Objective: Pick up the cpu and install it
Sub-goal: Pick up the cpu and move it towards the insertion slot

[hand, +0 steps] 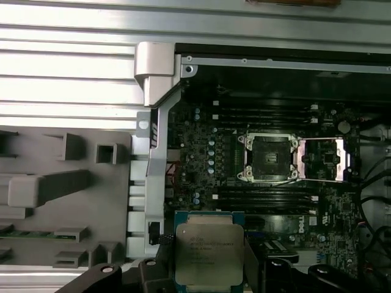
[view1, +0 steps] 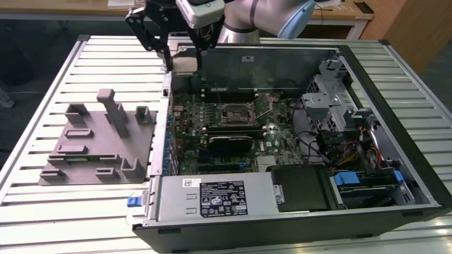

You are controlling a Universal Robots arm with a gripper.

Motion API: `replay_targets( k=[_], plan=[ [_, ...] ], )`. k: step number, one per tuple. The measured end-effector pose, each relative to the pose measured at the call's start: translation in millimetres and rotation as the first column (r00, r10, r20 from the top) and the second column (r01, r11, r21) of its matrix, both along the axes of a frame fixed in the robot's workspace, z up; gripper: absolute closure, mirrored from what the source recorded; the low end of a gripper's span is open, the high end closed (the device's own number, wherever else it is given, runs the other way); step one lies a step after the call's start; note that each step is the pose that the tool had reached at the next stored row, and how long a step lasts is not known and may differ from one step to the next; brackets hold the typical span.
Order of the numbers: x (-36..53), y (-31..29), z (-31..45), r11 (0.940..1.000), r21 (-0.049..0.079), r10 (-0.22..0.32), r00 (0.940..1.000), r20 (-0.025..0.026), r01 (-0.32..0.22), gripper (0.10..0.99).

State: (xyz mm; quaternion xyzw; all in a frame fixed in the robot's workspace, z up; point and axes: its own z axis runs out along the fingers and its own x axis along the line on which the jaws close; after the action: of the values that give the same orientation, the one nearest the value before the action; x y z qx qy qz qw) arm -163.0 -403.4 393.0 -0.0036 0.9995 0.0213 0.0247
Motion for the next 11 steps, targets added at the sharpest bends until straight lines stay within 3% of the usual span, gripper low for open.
replay_targets(
  k=[11],
  plan=[
    [21.2,0.0,0.0,1.0,0.0,0.0,1.0,0.0,0.0,0.545]
  ],
)
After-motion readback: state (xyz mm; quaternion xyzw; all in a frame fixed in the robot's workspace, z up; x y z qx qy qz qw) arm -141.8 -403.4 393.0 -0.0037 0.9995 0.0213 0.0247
